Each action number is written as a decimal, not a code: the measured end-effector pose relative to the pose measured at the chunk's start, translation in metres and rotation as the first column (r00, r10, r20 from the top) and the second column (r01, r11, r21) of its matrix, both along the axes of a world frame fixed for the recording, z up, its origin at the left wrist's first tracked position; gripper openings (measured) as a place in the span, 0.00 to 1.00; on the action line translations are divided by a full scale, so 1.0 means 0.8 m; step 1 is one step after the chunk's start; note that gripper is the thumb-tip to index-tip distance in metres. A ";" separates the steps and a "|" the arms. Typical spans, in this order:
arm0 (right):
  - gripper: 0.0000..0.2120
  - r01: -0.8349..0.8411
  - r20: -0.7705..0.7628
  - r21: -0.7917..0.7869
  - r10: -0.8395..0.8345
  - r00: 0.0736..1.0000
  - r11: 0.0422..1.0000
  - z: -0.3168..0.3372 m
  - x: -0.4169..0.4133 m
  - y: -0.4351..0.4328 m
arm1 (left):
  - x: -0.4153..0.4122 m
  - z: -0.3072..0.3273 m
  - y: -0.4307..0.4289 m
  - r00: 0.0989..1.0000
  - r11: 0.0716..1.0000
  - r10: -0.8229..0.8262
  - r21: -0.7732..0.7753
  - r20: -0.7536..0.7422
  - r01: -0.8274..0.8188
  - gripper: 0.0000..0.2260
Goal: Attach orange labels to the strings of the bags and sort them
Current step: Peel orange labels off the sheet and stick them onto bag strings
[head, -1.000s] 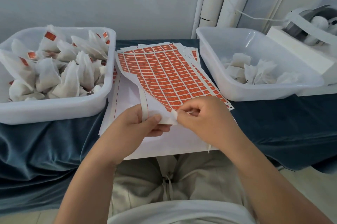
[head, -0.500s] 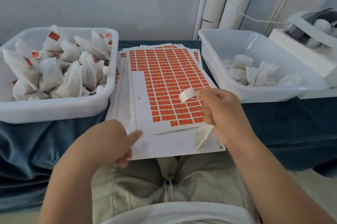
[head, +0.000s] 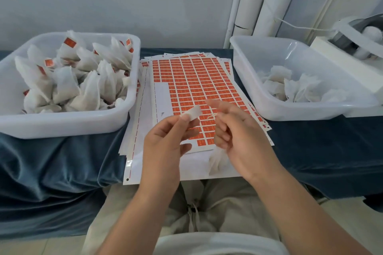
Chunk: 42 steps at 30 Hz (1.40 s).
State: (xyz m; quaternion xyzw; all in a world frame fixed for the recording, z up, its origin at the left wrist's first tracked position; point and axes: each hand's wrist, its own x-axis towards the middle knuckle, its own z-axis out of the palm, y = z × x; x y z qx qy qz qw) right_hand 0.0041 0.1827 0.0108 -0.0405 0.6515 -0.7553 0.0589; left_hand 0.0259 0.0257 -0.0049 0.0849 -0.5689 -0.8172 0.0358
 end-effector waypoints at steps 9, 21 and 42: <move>0.18 0.029 -0.293 0.414 0.103 0.950 0.910 0.027 0.014 0.015 | -0.011 -0.001 -0.019 0.993 0.928 -0.047 -0.374 -0.105 0.004 0.07; 0.18 0.109 -0.410 0.522 0.137 0.902 0.846 0.038 0.020 0.015 | -0.006 0.001 -0.025 0.917 0.808 -0.350 -0.558 -0.193 0.191 0.10; 0.16 0.157 -0.423 0.506 0.085 0.902 0.848 0.027 0.018 0.008 | -0.001 0.011 -0.036 0.878 0.680 -0.427 -0.717 -0.215 0.155 0.16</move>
